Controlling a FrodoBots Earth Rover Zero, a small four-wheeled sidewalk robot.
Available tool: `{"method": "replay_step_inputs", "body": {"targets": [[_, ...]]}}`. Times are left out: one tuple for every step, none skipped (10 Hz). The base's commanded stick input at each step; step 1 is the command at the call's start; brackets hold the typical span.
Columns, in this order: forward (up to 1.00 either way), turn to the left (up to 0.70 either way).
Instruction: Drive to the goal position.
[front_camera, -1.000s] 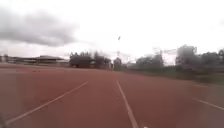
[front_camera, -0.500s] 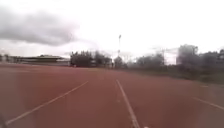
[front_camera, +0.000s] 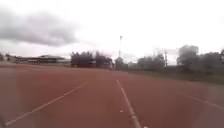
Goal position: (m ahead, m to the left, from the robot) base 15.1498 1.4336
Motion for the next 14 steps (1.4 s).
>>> {"method": "replay_step_inputs", "body": {"targets": [[0.70,0.00],[0.70,0.00],[0.70,0.00],[0.70,0.00],[0.70,0.00],[0.70,0.00],[0.70,0.00],[0.70,0.00],[0.70,0.00],[0.70,0.00],[0.70,0.00],[0.70,0.00],[0.70,0.00],[0.70,0.00]]}}
